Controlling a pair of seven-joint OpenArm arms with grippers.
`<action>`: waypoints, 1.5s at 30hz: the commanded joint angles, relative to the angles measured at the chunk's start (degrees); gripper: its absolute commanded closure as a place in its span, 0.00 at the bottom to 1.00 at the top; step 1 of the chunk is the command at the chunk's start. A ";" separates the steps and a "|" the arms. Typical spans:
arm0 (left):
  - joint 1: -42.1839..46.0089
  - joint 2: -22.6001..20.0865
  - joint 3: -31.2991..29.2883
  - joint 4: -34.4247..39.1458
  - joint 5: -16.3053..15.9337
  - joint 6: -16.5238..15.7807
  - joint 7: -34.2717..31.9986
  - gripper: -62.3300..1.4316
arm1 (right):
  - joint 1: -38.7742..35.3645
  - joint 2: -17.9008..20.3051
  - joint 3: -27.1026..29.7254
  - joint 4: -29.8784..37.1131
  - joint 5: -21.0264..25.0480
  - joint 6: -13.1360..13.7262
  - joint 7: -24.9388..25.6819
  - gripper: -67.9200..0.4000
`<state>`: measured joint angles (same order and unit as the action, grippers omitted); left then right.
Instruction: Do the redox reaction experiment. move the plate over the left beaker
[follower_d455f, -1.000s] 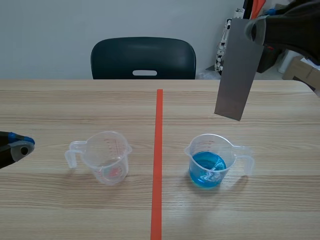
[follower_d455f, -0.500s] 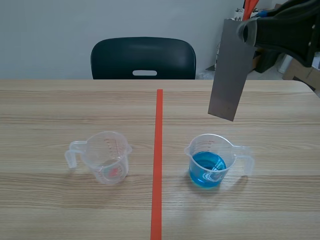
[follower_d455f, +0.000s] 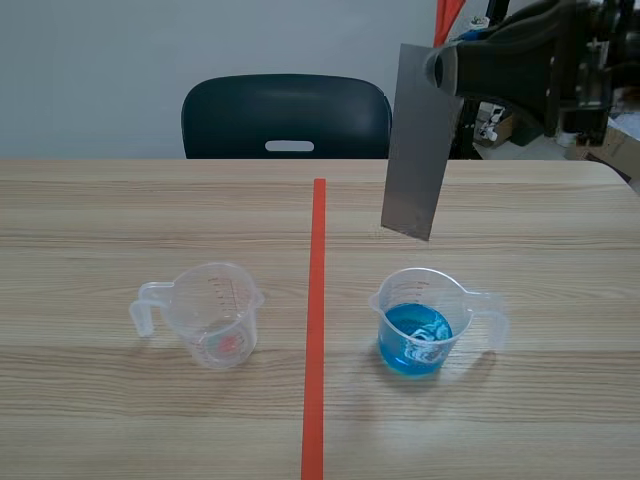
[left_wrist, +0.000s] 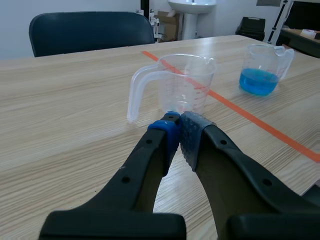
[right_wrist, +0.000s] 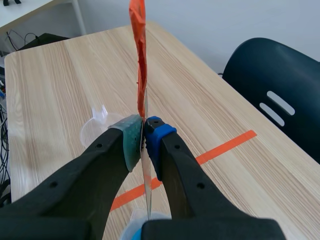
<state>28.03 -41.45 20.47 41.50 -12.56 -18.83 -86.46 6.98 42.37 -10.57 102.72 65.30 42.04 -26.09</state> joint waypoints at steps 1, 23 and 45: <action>-0.11 1.33 -1.77 1.31 2.14 -0.11 -2.57 0.93 | 1.42 -1.42 0.66 0.35 -0.02 0.68 -0.81 0.99; 1.97 19.39 -19.54 1.46 22.40 3.06 -2.57 0.93 | 3.41 -15.74 -3.23 0.35 -1.95 0.68 -5.92 0.99; 3.41 22.53 -22.53 1.29 23.67 3.08 2.27 0.93 | 9.22 -27.65 -17.53 -3.50 -19.45 0.68 -6.10 0.99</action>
<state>30.83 -18.57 -1.91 42.11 11.94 -15.86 -82.72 14.76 15.05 -28.12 99.48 45.56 42.06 -33.08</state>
